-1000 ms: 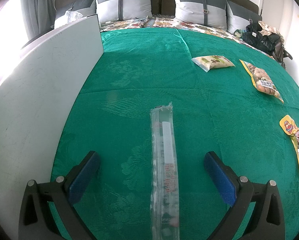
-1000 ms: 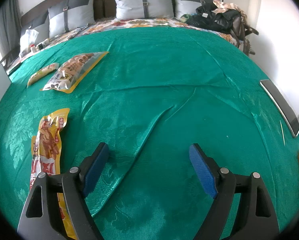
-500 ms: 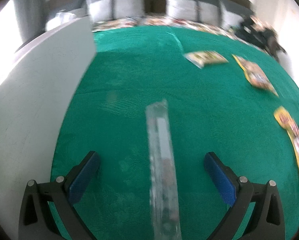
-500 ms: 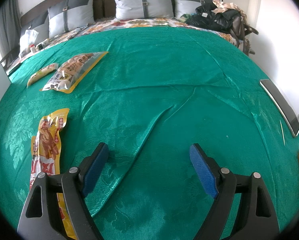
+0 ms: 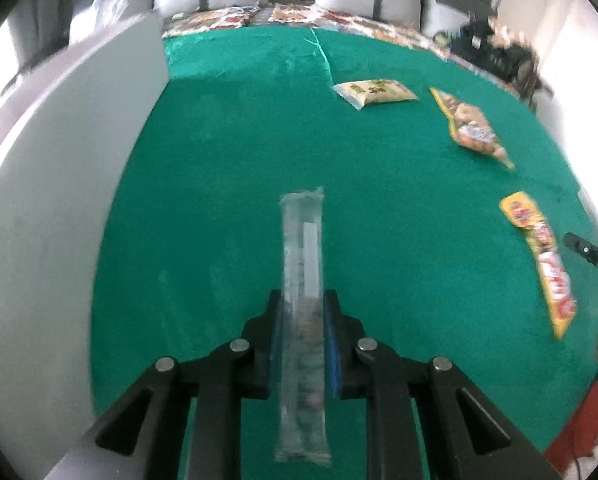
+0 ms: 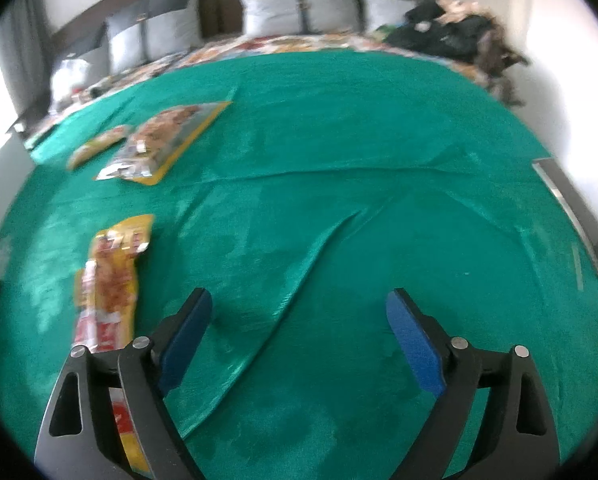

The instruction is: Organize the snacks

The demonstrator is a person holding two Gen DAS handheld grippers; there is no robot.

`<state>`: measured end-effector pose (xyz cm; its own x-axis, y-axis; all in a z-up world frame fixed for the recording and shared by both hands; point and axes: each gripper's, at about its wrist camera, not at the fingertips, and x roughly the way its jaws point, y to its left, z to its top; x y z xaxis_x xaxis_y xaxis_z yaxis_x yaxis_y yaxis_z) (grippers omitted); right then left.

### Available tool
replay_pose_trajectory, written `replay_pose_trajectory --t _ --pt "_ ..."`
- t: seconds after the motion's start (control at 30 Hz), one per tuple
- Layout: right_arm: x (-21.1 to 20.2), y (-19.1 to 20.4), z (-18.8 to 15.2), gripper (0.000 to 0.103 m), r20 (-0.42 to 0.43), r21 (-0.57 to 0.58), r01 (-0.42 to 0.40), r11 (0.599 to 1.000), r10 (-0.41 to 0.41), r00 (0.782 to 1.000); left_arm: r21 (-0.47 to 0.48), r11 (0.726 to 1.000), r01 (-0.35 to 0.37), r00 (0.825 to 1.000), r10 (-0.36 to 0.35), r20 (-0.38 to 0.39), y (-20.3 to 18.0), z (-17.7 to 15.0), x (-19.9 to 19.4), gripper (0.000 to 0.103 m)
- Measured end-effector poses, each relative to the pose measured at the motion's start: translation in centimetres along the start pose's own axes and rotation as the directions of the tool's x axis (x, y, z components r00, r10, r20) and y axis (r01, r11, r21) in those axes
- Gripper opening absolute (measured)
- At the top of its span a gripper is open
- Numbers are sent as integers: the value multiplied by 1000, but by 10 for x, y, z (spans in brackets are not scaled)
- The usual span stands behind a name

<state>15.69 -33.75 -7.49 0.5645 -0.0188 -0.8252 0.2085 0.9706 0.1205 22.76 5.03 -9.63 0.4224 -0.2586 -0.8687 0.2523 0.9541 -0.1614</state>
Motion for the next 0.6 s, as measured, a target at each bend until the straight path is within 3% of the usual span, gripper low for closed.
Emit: replay_pose_trajectory --t 0.07,0.1,0.23,0.37,0.4,0.47,0.6 --pt "-18 0 6 87 -17 72 -77 994 78 997 -52 998 38 999 -37 22 5 -15 -8 18" --pt "-26 9 9 88 -15 55 -105 993 106 994 -64 997 48 999 -46 29 6 -20 -10 18" --pt "-25 86 17 88 -146 -154 -180 972 158 977 -90 993 76 996 -73 43 6 -35 -22 18" --pt "11 129 3 87 -285 -300 -95 949 6 959 -97 989 114 992 -108 71 9 -58 -46 18" --pt "20 130 -2 85 -311 -296 -85 951 -12 950 -93 988 124 990 -117 80 10 -65 -55 18" --pt "15 126 -5 50 -278 -281 -45 959 -36 960 -94 985 144 985 -134 104 13 -73 -70 18" --pt "4 117 -15 49 -315 -249 -93 964 10 949 -119 970 210 969 -190 158 23 -85 -101 18"
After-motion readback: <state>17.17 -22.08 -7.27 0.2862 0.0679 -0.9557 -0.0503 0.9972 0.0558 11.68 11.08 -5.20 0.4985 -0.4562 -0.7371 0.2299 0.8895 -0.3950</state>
